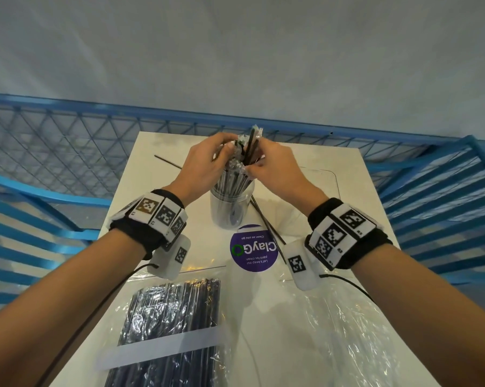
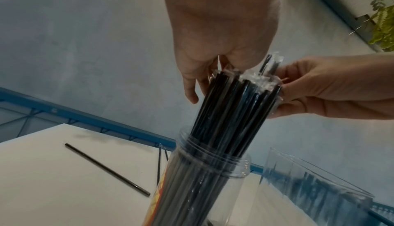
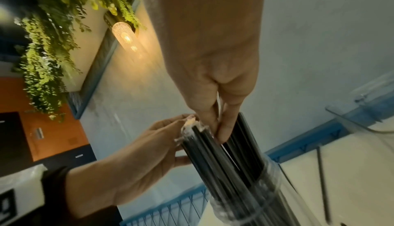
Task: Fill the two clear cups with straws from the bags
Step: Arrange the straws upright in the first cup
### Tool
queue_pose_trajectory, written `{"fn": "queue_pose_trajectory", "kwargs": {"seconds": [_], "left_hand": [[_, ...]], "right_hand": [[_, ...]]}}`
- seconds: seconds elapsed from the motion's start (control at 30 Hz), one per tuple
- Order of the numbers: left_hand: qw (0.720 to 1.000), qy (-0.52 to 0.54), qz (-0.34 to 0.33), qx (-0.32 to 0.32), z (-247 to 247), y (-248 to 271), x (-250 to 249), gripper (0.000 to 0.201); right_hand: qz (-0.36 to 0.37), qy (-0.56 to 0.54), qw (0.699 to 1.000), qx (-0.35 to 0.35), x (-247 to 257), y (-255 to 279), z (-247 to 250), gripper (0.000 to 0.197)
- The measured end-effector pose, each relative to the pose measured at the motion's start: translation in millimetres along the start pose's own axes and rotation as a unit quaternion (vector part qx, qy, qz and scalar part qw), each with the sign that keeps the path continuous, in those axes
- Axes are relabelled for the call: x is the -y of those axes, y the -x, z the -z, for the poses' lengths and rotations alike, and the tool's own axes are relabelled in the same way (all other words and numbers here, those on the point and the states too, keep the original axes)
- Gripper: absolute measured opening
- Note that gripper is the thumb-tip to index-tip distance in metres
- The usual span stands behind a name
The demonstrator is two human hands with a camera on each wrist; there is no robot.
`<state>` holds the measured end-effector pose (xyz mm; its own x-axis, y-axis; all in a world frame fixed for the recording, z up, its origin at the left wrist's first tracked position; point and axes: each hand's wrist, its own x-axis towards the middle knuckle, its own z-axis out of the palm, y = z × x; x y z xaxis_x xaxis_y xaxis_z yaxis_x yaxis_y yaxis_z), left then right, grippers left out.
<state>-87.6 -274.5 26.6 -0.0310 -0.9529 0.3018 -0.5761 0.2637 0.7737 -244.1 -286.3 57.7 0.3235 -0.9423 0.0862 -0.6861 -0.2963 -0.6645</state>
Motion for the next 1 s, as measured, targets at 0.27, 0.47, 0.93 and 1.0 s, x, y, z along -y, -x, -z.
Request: {"fn": "queue_pose_trajectory", "kwargs": {"seconds": [0.27, 0.47, 0.93, 1.0], "left_hand": [[0.987, -0.039, -0.098, -0.118, 2, 15, -15, 0.025], [0.971, -0.042, -0.198, -0.13, -20, 49, -38, 0.017], [0.988, -0.063, 0.058, 0.131, -70, 130, 12, 0.015], [0.985, -0.054, 0.082, 0.144, -72, 134, 17, 0.016]], "right_hand": [[-0.015, 0.011, 0.993, -0.118, 2, 31, 48, 0.016], [-0.142, 0.137, 0.965, 0.175, -43, 70, -9, 0.021], [-0.147, 0.289, 0.921, 0.215, -127, 103, -98, 0.034], [-0.15, 0.299, 0.916, 0.221, -127, 103, -100, 0.036]]}}
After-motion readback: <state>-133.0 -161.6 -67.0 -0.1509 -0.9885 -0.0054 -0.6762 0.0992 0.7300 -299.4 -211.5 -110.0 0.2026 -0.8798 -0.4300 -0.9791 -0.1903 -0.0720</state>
